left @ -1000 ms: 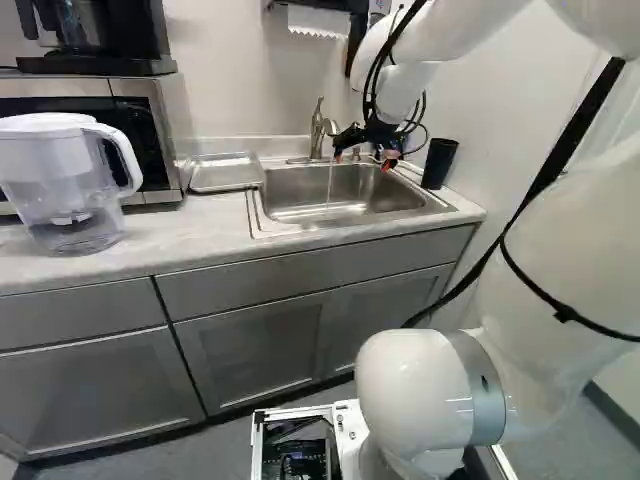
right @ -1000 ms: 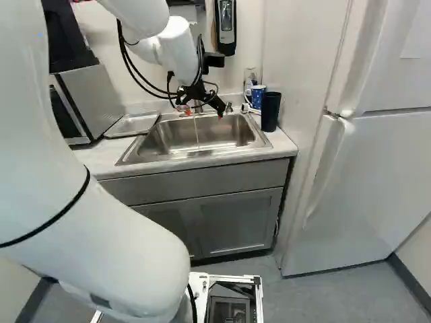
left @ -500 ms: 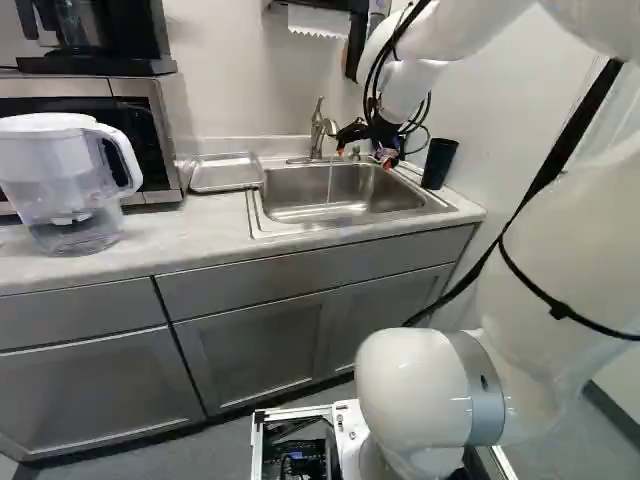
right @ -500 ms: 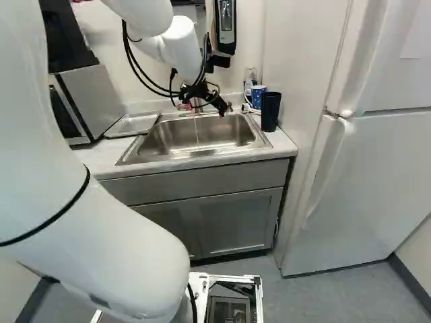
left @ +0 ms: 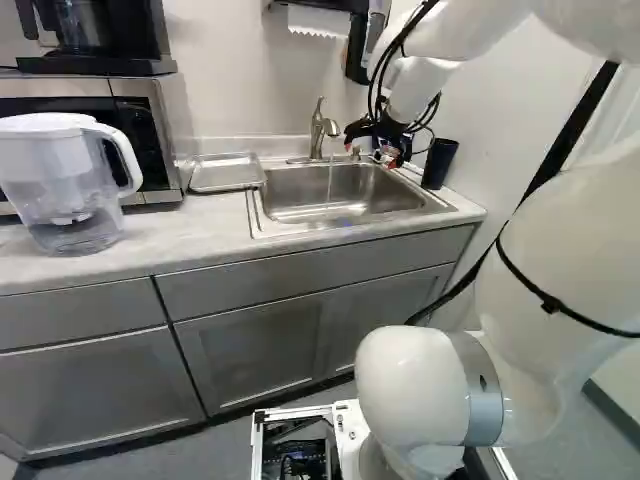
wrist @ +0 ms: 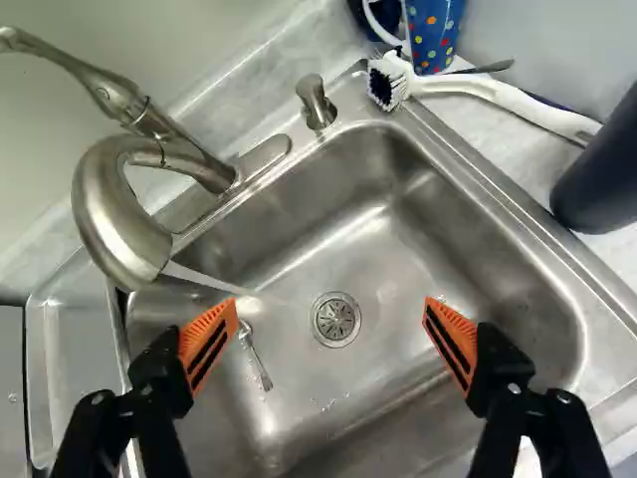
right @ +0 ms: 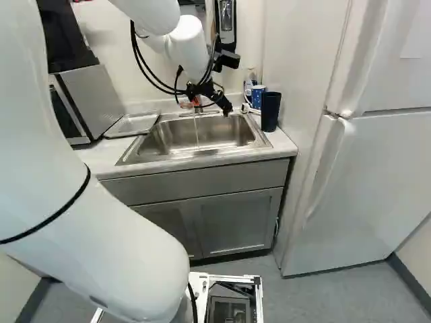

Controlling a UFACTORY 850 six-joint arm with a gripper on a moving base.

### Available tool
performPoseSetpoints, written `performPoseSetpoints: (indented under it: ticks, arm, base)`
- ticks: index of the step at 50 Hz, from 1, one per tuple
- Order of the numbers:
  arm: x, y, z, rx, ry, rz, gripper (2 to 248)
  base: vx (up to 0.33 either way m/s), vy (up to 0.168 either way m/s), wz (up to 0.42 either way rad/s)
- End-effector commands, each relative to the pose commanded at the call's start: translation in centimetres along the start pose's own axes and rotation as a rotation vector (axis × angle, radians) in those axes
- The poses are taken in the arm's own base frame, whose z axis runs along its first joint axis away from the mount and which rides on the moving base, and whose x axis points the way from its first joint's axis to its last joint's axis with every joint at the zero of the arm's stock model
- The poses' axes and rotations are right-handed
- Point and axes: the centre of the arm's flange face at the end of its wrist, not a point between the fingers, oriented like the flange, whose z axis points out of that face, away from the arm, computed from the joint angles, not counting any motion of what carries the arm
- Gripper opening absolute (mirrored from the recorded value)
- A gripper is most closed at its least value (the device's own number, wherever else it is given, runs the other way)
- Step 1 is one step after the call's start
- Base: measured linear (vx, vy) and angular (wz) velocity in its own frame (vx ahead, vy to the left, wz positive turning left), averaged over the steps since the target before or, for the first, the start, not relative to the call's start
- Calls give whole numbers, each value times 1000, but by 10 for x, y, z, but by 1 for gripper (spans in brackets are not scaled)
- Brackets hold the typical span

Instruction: Rinse the cup and place it in the tray

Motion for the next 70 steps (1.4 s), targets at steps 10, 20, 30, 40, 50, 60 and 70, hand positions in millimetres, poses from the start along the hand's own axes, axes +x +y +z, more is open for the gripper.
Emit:
performPoseSetpoints:
  ticks: [10,20,30,40,50,60,70]
  arm:
    - [7,8,0,-1,28,48,247]
    - [13,14,0,2,64,99,247]
    - [19,16,-1,10,119,144,247]
    - [23,15,-1,20,168,189,247]
    - [28,17,-2,27,204,239,247]
    - [34,24,-2,22,240,269,247]
    - [41,32,-3,2,277,225,247]
  base:
    - [0,0,0]
    - [0,0,0]
    - [0,0,0]
    - [0,0,0]
    - [0,0,0]
    - [0,0,0]
    - [0,0,0]
